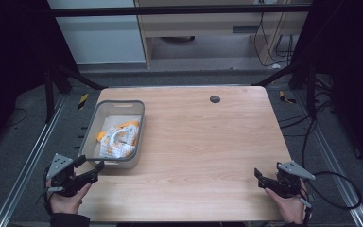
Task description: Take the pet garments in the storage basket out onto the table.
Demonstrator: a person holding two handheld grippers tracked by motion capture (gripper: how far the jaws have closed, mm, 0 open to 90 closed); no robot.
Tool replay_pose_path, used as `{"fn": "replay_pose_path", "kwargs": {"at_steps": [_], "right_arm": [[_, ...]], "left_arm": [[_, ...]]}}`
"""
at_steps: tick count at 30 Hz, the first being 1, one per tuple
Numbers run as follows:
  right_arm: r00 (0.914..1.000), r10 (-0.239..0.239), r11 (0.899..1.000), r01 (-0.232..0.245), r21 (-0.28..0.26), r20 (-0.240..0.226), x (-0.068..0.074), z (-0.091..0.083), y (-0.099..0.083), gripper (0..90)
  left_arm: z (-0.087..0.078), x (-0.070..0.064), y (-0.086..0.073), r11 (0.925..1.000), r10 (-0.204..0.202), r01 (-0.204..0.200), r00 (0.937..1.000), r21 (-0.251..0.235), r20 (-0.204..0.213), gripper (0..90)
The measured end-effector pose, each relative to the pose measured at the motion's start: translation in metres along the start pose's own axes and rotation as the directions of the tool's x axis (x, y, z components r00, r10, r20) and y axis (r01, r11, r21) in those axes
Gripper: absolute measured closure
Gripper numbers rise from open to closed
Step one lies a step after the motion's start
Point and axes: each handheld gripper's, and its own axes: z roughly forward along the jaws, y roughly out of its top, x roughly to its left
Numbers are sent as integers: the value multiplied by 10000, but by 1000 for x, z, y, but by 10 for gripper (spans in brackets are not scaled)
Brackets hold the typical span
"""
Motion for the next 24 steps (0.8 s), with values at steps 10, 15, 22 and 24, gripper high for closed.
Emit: {"fn": "replay_pose_path", "kwargs": {"at_steps": [10, 15, 22, 24], "right_arm": [[9999, 104, 9999, -102, -128, 133, -4, -2, -1, 96], [9999, 64, 10000, -63, -75, 132, -3, -2, 0, 96], [9999, 54, 9999, -52, -151, 164, -4, -3, 0, 96], [9999, 50, 9999, -48, -154, 157, -4, -3, 0, 97]], "left_arm": [[4, -1, 20, 9996, 280, -280, 9995, -5, 171, 231], [9, 0, 34, 9991, 425, -426, 9990, 78, 125, 231], [14, 3, 46, 9990, 439, -441, 9989, 84, 158, 234], [16, 4, 50, 9992, 387, -389, 9991, 74, 155, 234]]}}
